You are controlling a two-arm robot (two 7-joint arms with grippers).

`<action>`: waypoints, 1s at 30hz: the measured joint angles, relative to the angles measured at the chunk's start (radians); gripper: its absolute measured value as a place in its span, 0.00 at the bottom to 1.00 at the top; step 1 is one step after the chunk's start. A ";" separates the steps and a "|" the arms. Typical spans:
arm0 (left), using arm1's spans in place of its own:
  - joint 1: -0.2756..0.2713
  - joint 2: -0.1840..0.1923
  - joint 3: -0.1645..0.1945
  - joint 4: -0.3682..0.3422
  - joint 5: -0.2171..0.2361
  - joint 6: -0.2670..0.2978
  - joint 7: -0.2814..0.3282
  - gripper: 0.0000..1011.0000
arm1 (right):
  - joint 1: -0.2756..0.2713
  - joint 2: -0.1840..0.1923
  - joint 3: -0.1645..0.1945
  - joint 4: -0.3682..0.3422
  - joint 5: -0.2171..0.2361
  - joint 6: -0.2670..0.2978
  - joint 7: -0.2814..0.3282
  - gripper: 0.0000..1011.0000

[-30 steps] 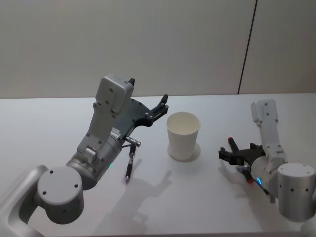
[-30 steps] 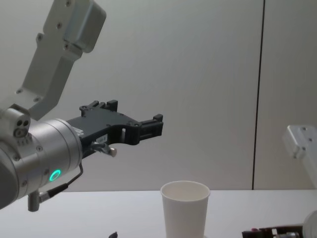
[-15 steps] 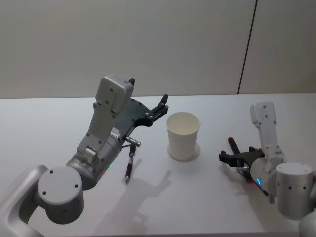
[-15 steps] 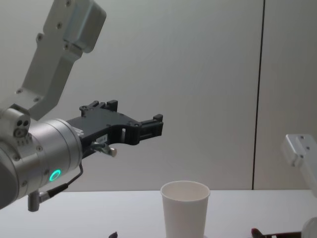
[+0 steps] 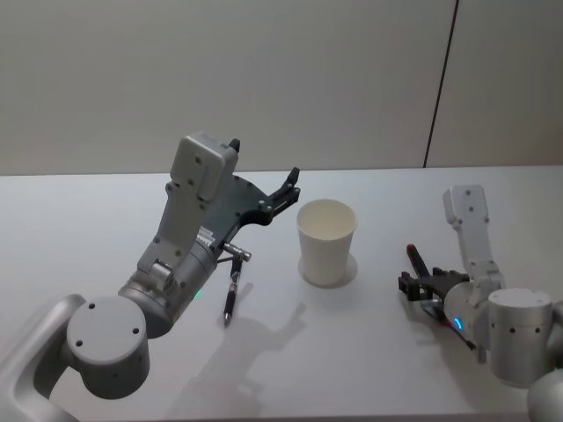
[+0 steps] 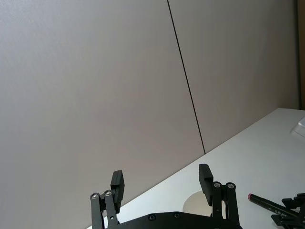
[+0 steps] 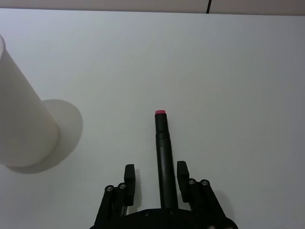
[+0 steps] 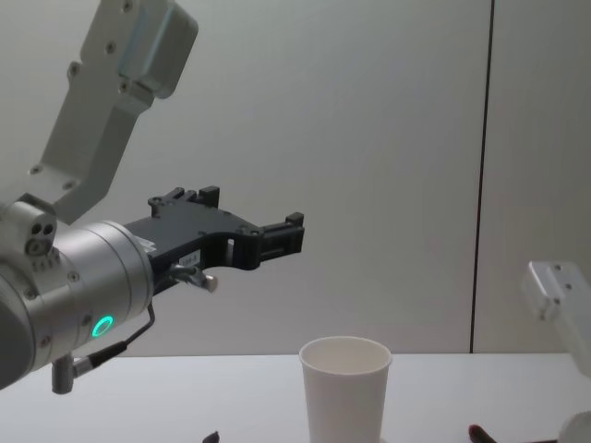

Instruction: Place the pen into the pen holder.

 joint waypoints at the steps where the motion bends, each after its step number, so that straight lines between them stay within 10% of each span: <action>1: 0.000 0.000 0.000 0.000 0.000 0.000 0.000 0.99 | 0.001 -0.001 0.000 0.003 0.000 0.002 0.000 0.57; 14: 0.000 0.000 0.000 0.000 0.000 0.000 0.000 0.99 | 0.020 -0.008 0.006 0.042 0.006 0.012 -0.002 0.17; 30: 0.000 0.000 0.000 0.000 0.000 0.000 0.000 0.99 | -0.001 -0.004 0.007 -0.009 0.010 -0.052 0.036 0.17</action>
